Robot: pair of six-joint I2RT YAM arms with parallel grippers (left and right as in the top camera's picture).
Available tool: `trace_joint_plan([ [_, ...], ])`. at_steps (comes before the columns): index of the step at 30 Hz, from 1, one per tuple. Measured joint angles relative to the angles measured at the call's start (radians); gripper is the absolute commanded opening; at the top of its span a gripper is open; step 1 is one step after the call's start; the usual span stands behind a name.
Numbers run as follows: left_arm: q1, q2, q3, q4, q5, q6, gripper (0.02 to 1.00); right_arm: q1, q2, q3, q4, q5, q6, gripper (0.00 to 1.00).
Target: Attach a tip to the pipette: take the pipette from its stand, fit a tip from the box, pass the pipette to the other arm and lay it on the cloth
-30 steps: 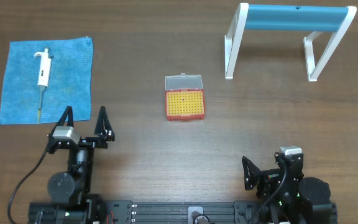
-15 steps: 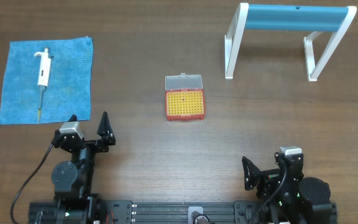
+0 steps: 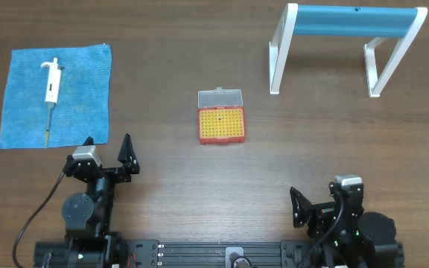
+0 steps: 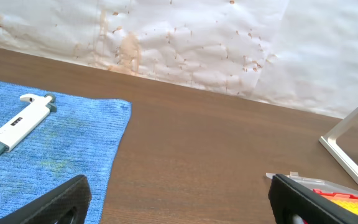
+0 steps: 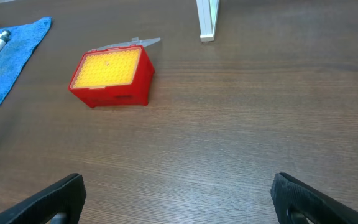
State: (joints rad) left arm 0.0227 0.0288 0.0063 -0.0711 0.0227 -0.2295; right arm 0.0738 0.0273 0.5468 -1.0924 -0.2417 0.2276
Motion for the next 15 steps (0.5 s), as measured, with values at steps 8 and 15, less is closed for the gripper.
trace_joint_plan([
  [8,0.0,0.0,0.0,0.0,0.0,0.0,0.923,0.0,0.0,0.0,0.006,0.0,0.0,0.974],
  [15,0.0,-0.001,0.0,-0.002,0.0,0.0,0.923,0.0,0.003,-0.17,0.709,0.184,-0.124,0.974],
])
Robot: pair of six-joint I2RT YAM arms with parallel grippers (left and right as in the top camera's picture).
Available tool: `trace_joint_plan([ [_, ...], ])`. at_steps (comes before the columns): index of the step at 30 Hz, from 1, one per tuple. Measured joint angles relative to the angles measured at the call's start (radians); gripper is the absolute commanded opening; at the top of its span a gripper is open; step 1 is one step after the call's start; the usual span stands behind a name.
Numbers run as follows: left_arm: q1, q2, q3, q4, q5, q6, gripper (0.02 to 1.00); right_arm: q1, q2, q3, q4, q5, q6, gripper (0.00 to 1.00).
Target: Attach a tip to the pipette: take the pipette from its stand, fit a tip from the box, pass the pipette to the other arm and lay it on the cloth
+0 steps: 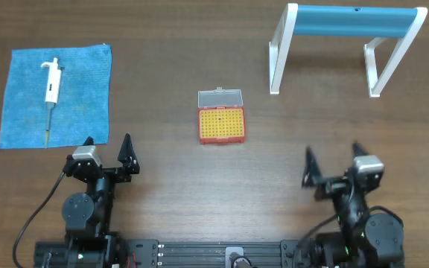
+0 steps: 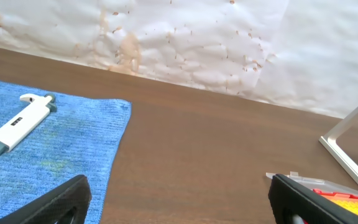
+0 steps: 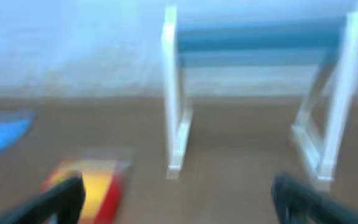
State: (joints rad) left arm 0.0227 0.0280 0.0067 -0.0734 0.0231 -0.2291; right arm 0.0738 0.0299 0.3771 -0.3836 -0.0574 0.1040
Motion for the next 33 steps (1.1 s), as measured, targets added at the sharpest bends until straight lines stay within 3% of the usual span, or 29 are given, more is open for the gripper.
trace_joint_plan([
  [1,0.0,-0.001,0.0,0.0,0.0,0.0,0.923,0.0,0.0,-0.061,0.139,0.031,-0.039,0.972],
  [5,0.0,-0.001,0.0,0.0,0.0,0.0,0.923,0.0,0.002,-0.222,0.339,0.063,-0.107,0.972],
  [13,0.0,-0.001,0.0,0.0,0.0,0.0,0.925,-0.005,-0.01,-0.353,0.324,0.037,-0.144,0.972],
  [21,0.0,-0.001,0.0,0.0,0.0,0.0,0.925,-0.106,-0.017,-0.367,0.314,0.029,-0.144,0.972],
  [33,0.0,-0.001,0.0,0.0,0.0,0.0,0.923,-0.107,-0.017,-0.367,0.314,0.029,-0.143,0.972],
])
